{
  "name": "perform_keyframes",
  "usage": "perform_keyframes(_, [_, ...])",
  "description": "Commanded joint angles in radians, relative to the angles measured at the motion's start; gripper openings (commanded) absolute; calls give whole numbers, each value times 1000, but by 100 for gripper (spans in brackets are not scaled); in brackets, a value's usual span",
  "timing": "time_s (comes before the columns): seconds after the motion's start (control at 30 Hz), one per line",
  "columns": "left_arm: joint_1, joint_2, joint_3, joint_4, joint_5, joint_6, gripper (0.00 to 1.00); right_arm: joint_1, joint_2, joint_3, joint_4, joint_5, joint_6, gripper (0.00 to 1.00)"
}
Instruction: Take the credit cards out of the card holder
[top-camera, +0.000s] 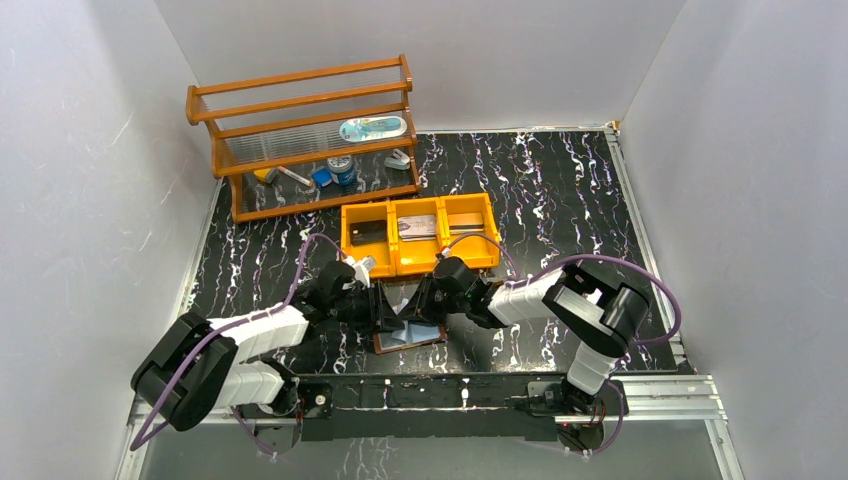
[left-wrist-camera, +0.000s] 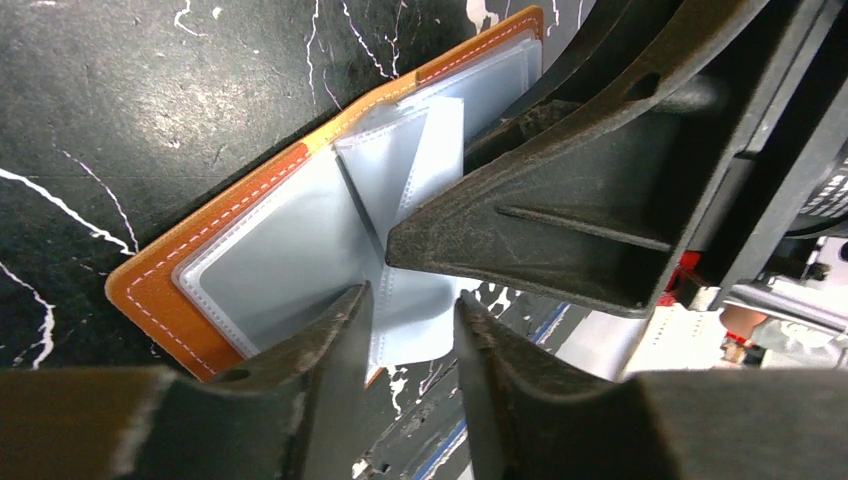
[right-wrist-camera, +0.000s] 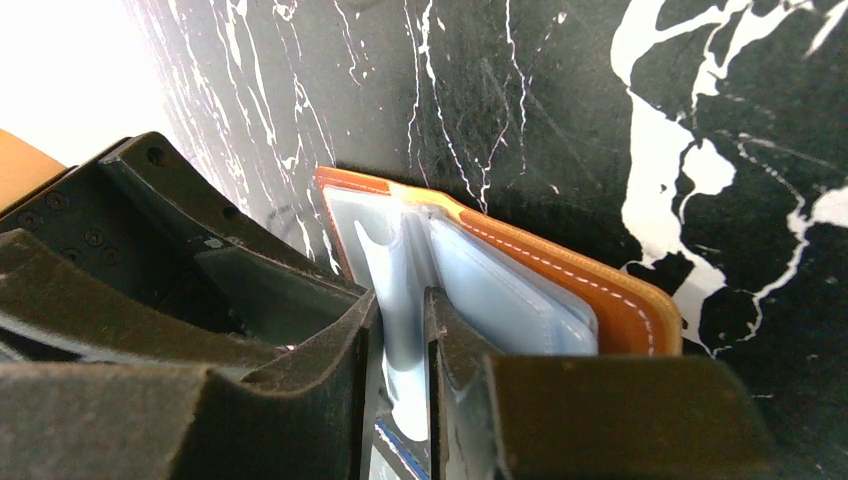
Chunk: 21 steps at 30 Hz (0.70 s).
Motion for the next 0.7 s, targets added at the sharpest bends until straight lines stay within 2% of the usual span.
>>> perform_keyframes(0.0, [-10,12,-23,11,-12,14,31,-5,4,-7,15,-16,-6,30])
perform_keyframes(0.17, [-11,-6,-20,62,37,5,23,-6,-18,14,10,-40,-36,35])
perform_keyframes(0.43, [-10,25,32,87,90,18,25,-6,-105,73,-124,-1,-105,54])
perform_keyframes(0.67, [-32,72,89,97,118,32,26,-5,-221,67,-283,132,-122,62])
